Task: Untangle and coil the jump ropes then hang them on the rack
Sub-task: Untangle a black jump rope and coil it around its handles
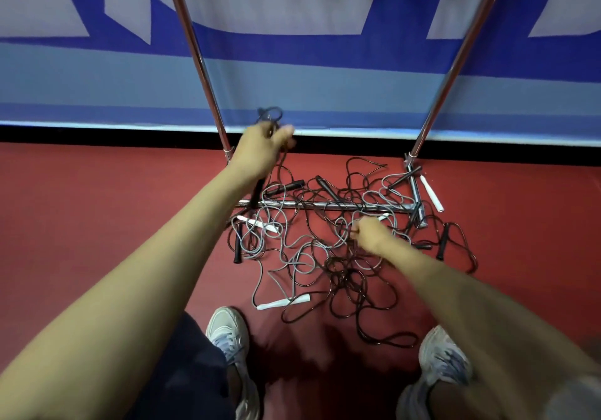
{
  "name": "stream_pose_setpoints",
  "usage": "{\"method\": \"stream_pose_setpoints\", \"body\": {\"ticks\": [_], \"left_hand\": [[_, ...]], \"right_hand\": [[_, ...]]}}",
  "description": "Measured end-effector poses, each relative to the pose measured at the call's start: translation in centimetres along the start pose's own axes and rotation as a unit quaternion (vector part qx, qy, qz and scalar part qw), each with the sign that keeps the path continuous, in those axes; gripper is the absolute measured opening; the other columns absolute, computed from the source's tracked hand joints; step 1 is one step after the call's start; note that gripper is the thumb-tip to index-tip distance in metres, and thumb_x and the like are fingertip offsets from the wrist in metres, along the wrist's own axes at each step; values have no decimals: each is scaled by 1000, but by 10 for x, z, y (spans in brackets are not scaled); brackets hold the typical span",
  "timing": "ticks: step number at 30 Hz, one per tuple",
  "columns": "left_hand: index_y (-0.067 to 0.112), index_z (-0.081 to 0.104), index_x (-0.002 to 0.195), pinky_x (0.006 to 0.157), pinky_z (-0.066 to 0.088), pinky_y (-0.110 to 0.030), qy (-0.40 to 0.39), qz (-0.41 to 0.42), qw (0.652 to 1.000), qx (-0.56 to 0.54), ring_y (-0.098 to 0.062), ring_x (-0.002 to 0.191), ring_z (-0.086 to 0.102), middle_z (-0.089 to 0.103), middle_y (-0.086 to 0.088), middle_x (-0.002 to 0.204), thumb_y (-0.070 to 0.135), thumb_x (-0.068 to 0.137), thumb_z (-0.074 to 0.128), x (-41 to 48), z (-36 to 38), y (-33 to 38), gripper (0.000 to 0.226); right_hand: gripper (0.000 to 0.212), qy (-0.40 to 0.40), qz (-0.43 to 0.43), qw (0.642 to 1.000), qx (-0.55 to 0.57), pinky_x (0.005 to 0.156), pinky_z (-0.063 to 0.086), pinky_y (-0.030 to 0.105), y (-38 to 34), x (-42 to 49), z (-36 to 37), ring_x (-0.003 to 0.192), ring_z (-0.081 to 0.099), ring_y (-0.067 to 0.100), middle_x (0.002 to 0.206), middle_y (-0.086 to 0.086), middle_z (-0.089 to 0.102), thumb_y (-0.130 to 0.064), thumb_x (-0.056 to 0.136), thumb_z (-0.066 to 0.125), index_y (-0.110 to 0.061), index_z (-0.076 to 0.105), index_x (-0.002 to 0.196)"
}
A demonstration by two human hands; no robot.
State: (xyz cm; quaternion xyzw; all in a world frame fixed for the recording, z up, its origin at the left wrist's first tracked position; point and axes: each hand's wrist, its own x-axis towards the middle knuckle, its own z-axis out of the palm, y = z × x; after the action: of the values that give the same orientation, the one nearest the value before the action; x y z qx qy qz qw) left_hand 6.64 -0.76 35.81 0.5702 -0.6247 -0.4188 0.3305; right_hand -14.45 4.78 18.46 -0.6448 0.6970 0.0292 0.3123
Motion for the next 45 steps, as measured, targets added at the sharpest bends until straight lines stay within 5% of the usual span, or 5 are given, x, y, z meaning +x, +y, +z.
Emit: {"method": "stream_pose_setpoints", "body": {"ticks": [5, 16, 23, 39, 45], "left_hand": [[-7, 53, 124, 95, 42, -37, -199, -95, 816, 534, -36, 116, 55, 58, -23, 126, 5, 98, 45, -18, 15, -21, 30], [11, 61, 119, 81, 43, -20, -63, 111, 981, 146, -20, 95, 62, 70, -7, 104, 19, 96, 57, -34, 46, 14, 25], [4, 54, 124, 80, 42, -29, -48, -52, 983, 172, -33, 108, 59, 63, -17, 121, 14, 99, 47, -12, 69, -57, 28], [3, 48, 127, 86, 42, -30, -125, -243, 954, 119, -35, 110, 58, 62, -18, 119, 12, 97, 50, -14, 167, -246, 31], [2, 54, 126, 79, 34, -19, -157, -217, 954, 132, -27, 110, 58, 61, -15, 123, 0, 90, 54, -9, 179, -261, 36]], "right_hand": [[16, 145, -61, 987, 39, 86, 52, 37, -26, -24, -98, 90, 67, 30, 98, 14, 70, -10, 95, 50, -6, 65, 101], [14, 153, -114, 977, 95, 67, 43, 23, -45, -84, -136, 69, 58, 8, 76, -10, 62, -15, 96, 51, -19, 64, 91], [23, -67, -1, 997, -25, 76, 42, 28, 19, -38, -29, 93, 57, 24, 100, 8, 61, -16, 94, 59, -3, 59, 113], [112, -22, 95, 968, 232, 114, 25, 39, 64, 74, 112, 142, 27, 31, 155, 17, 22, -21, 74, 82, -29, 3, 154], [39, 75, 12, 987, 141, 102, 35, 29, 60, 97, 127, 119, 49, 30, 122, 14, 52, -24, 82, 75, -6, 65, 115]]}}
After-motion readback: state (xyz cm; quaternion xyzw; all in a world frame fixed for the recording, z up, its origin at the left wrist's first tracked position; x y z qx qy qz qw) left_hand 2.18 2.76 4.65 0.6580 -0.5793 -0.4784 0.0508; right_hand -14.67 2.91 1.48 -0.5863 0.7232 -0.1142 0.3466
